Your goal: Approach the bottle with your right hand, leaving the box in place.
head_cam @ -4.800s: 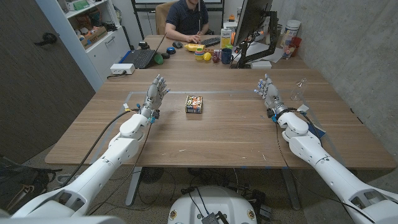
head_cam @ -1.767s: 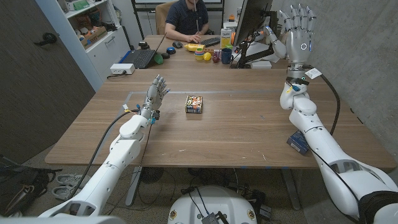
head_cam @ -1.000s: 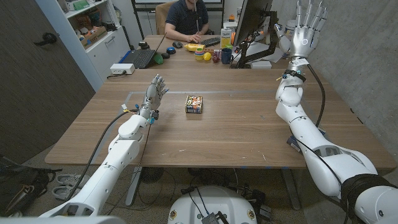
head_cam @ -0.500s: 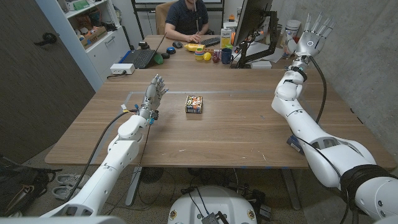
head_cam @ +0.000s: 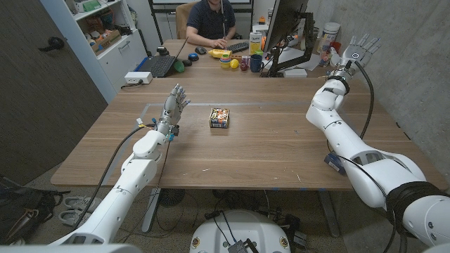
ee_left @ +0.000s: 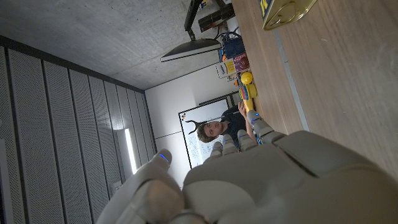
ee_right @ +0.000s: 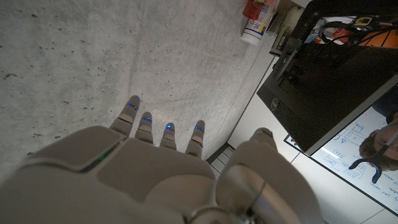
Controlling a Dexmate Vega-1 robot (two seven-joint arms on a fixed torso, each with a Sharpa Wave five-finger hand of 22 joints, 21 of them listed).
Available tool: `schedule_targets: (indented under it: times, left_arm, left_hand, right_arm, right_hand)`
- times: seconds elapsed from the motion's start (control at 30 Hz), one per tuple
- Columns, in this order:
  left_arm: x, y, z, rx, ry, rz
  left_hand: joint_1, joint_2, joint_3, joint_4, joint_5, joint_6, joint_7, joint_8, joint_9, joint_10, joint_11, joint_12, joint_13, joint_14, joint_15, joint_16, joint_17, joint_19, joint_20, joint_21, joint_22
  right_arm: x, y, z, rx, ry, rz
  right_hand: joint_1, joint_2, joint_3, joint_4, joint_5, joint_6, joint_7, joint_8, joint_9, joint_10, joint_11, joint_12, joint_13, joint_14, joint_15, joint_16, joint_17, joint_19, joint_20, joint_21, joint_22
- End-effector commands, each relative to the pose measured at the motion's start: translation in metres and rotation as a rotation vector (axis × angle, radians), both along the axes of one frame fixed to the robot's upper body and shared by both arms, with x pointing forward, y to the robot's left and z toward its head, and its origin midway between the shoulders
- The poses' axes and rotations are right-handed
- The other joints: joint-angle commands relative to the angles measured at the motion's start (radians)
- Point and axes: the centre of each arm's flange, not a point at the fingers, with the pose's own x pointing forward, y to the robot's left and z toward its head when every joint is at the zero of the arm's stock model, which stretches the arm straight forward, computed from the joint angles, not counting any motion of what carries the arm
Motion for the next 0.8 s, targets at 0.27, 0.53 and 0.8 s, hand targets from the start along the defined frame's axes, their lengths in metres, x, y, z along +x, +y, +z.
schedule_targets:
  times: [0.27,0.53,0.8]
  left_arm:
    - [-0.005,-0.001,-0.001,-0.003,-0.005,0.009]
    - [-0.006,-0.001,-0.001,-0.005,-0.003,0.011]
    - [-0.007,-0.002,-0.002,-0.006,-0.001,0.013]
  left_hand:
    - [0.001,0.021,-0.008,0.002,0.008,-0.056,-0.004,0.003,0.004,-0.006,-0.003,0.007,0.004,-0.009,-0.002,0.004,0.004,0.001,0.0,-0.006,0.004]
    - [0.002,0.021,-0.009,0.002,0.008,-0.057,-0.004,0.003,0.004,-0.007,-0.003,0.007,0.004,-0.009,0.0,0.004,0.004,0.002,0.001,-0.008,0.004]
    - [0.001,0.022,-0.011,0.002,0.009,-0.057,-0.005,0.003,0.004,-0.008,-0.001,0.006,0.004,-0.01,0.002,0.004,0.004,0.0,0.001,-0.011,0.004]
  right_arm:
    - [0.017,-0.018,-0.015,0.18,0.251,0.117]
    - [0.029,-0.025,-0.021,0.283,0.384,0.169]
    - [0.032,-0.026,-0.023,0.312,0.439,0.194]
  right_hand:
    - [0.098,0.012,0.01,-0.055,0.013,0.123,-0.002,-0.015,-0.001,0.128,-0.039,-0.013,0.0,0.162,-0.001,-0.018,-0.004,0.241,0.001,0.013,-0.001]
    - [0.132,0.015,0.014,-0.069,0.01,0.093,-0.002,-0.037,-0.002,0.117,-0.029,-0.024,0.0,0.213,-0.005,-0.023,-0.005,0.316,0.002,0.017,-0.001]
    - [0.177,0.026,0.02,-0.08,0.0,0.105,-0.002,-0.032,0.002,0.184,-0.024,-0.015,0.001,0.293,-0.035,-0.026,-0.005,0.463,-0.003,0.046,0.004]
